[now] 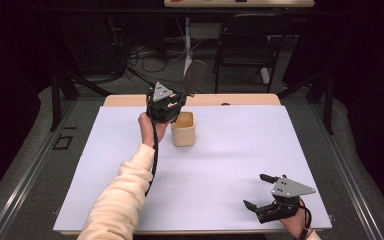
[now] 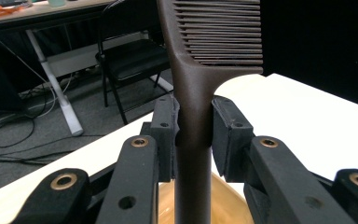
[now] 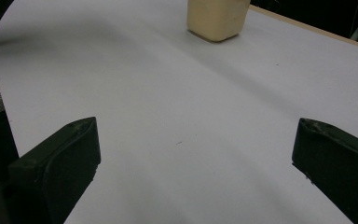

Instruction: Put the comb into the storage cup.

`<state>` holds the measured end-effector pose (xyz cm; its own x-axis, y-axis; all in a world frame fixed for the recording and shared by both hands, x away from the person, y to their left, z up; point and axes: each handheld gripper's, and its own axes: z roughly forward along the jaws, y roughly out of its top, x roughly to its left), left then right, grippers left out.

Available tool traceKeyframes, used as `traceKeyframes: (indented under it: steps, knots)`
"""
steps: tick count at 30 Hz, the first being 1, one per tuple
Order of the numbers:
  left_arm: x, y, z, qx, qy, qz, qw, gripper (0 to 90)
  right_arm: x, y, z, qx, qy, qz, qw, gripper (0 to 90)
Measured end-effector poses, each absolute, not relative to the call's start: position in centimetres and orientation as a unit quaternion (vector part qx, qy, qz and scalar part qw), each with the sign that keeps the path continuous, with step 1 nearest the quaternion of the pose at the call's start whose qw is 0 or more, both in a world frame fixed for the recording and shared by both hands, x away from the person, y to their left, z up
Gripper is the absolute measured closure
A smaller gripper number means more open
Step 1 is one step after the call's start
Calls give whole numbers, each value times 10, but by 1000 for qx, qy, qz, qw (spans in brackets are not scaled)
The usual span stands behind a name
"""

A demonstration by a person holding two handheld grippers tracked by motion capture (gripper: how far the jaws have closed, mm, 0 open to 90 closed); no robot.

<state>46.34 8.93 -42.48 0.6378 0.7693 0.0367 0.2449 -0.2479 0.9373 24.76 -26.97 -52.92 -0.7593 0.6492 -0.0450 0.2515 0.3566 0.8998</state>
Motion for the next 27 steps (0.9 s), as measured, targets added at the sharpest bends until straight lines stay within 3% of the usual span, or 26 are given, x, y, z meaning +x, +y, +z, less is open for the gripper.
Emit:
traceKeyframes:
  steps: [27]
  knots:
    - [472,82,-441,751,343,242,511,720,247,-270,-529,282,798,493,201,4]
